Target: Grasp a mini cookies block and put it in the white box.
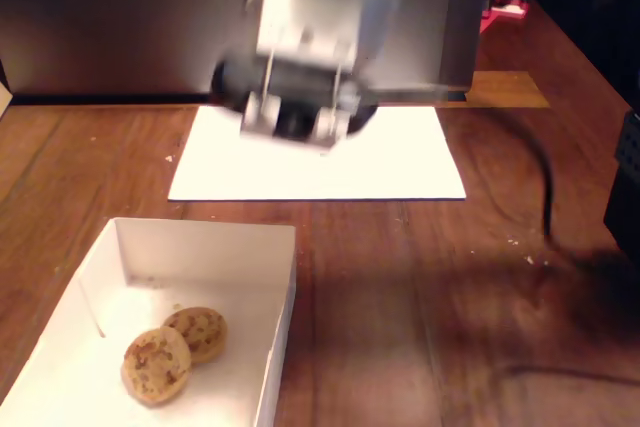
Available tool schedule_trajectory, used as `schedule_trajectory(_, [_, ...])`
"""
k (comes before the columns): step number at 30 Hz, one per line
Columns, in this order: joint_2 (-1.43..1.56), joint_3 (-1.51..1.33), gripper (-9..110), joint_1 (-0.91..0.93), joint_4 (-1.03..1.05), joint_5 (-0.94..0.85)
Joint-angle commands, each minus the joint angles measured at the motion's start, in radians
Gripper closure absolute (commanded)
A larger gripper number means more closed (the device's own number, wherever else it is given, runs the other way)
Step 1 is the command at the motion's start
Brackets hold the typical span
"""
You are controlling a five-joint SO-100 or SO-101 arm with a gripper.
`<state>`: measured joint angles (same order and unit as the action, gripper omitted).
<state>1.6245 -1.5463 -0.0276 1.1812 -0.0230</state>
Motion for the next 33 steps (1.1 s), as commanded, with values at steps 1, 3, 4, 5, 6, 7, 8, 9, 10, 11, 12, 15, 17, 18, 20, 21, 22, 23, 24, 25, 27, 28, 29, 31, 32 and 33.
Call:
schedule_trajectory(1, [0.239,0.1,102,0.087,0.072,-0.011])
schedule_trajectory(3, [0.285,0.091,102,0.123,0.109,-0.02])
schedule_trajectory(4, [0.31,0.074,102,0.138,0.12,-0.025])
schedule_trajectory(5, [0.339,0.044,102,0.15,0.123,-0.031])
schedule_trajectory(6, [0.37,0.005,102,0.161,0.123,-0.037])
schedule_trajectory(7, [0.402,-0.044,102,0.17,0.12,-0.04])
schedule_trajectory(8, [0.428,-0.092,102,0.178,0.117,-0.043])
schedule_trajectory(9, [0.459,-0.141,102,0.187,0.115,-0.043])
schedule_trajectory(10, [0.497,-0.199,102,0.193,0.092,-0.043])
schedule_trajectory(11, [0.534,-0.259,101,0.199,0.074,-0.044])
schedule_trajectory(12, [0.569,-0.314,101,0.202,0.057,-0.044])
schedule_trajectory(15, [0.658,-0.476,101,0.212,0.008,-0.014])
schedule_trajectory(17, [0.713,-0.581,101,0.213,-0.031,0.002])
schedule_trajectory(18, [0.736,-0.63,101,0.213,-0.048,0.003])
schedule_trajectory(20, [0.779,-0.727,101,0.213,-0.089,0.0])
schedule_trajectory(21, [0.802,-0.776,101,0.215,-0.11,-0.005])
schedule_trajectory(22, [0.831,-0.828,101,0.218,-0.137,-0.005])
schedule_trajectory(23, [0.864,-0.881,101,0.219,-0.163,-0.008])
schedule_trajectory(24, [0.896,-0.933,101,0.219,-0.187,-0.014])
schedule_trajectory(25, [0.927,-0.982,101,0.219,-0.206,-0.018])
schedule_trajectory(27, [0.977,-1.063,101,0.216,-0.233,-0.023])
schedule_trajectory(28, [0.999,-1.1,101,0.213,-0.247,-0.023])
schedule_trajectory(29, [1.014,-1.131,101,0.21,-0.261,-0.023])
schedule_trajectory(31, [1.034,-1.18,101,0.201,-0.279,-0.015])
schedule_trajectory(32, [1.039,-1.2,101,0.195,-0.288,-0.011])
schedule_trajectory(33, [1.045,-1.22,101,0.186,-0.296,-0.009])
